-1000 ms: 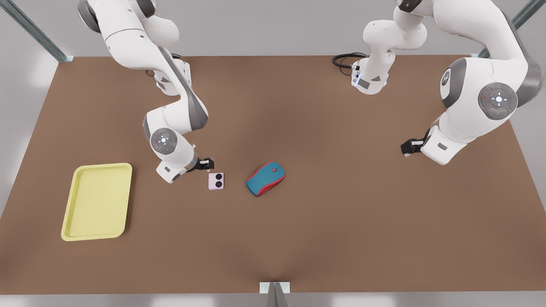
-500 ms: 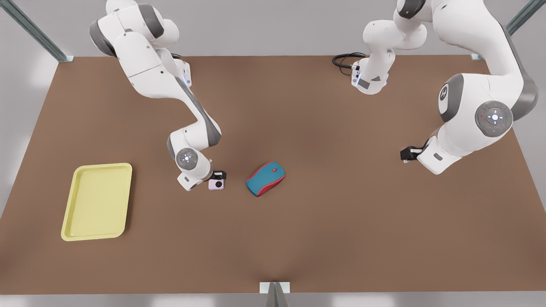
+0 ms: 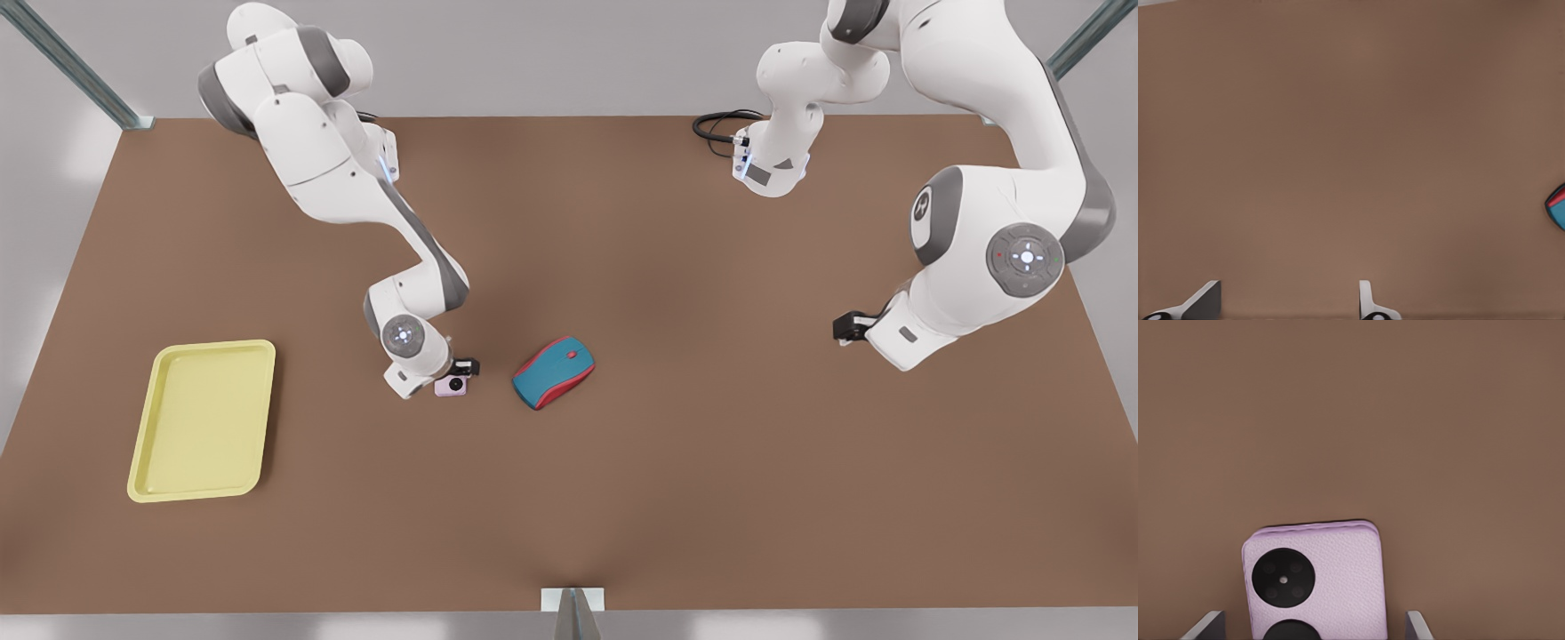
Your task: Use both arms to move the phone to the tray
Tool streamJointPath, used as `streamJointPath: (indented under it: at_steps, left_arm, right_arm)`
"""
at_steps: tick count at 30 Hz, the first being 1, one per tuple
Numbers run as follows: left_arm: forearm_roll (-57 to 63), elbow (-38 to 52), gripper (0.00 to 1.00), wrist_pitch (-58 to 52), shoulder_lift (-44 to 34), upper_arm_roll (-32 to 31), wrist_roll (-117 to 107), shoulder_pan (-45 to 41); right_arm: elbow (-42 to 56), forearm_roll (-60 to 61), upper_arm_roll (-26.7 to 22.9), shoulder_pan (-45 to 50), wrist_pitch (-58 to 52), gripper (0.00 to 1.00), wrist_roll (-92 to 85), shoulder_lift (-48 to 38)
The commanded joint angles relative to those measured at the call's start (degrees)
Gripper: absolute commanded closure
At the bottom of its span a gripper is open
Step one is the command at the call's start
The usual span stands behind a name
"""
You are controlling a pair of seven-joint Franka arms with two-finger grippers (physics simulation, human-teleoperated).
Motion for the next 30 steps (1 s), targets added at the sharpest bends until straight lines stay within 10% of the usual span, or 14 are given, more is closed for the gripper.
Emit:
streamJointPath:
  at_steps: [1, 30]
  left_arm:
    - [0.0, 0.0, 0.0, 0.2, 0.0, 0.0, 2.5, 0.0]
    - [0.0, 0.0, 0.0, 0.4, 0.3, 0.0, 2.6, 0.0]
  right_arm:
    - [0.0, 0.1, -0.1, 0.0, 2.0, 0.0, -2.2, 0.5]
    - [-1.6, 0.1, -0.4, -9.1, -0.2, 0.22, -9.3, -4.1]
